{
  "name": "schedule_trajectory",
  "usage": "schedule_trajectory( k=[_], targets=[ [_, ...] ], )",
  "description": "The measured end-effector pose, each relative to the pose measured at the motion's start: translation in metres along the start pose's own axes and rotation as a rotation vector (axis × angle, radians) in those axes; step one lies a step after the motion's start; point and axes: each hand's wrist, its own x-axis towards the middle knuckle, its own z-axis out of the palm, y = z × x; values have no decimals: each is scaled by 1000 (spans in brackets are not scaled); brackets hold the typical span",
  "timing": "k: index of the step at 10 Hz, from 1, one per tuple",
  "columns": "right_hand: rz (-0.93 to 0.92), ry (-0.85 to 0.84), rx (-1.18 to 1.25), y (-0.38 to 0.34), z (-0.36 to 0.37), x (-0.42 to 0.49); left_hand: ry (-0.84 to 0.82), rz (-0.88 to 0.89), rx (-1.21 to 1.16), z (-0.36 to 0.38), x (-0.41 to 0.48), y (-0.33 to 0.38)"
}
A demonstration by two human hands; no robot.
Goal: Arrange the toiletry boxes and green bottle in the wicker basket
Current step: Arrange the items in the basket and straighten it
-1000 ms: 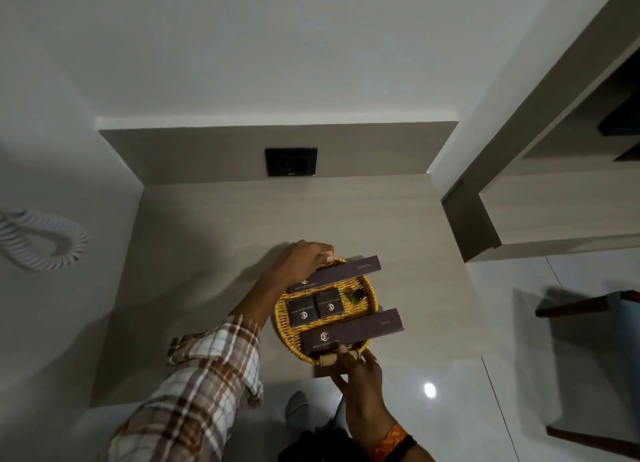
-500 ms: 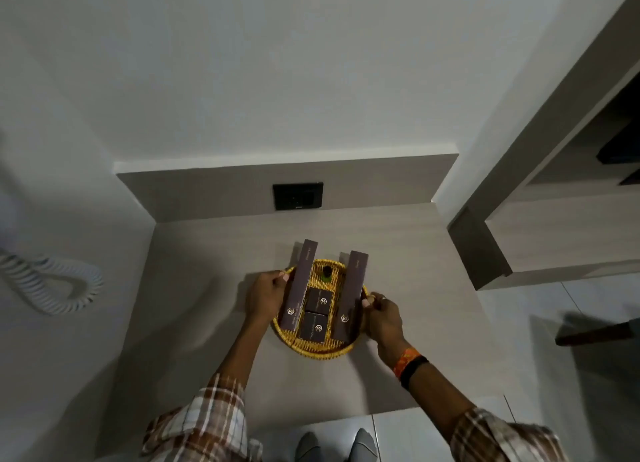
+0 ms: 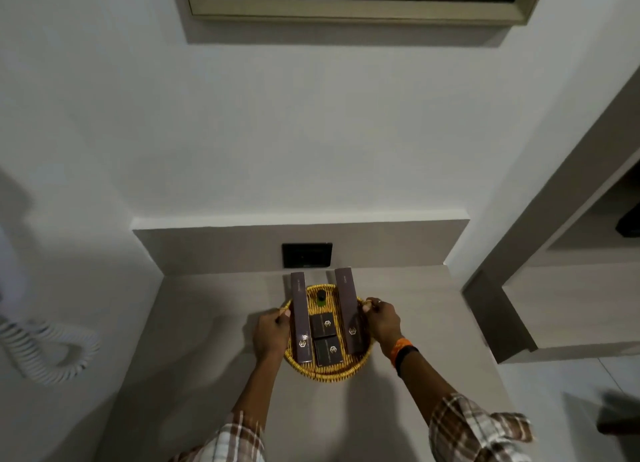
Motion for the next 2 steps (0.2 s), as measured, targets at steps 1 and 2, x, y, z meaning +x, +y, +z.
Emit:
schedule_trajectory(
  k=[1,2],
  targets=[
    [-25,-5,17,-3,1,5,17,3,1,3,5,1],
    [-27,14,-23,0,1,5,22,-2,21,1,1,7]
  ],
)
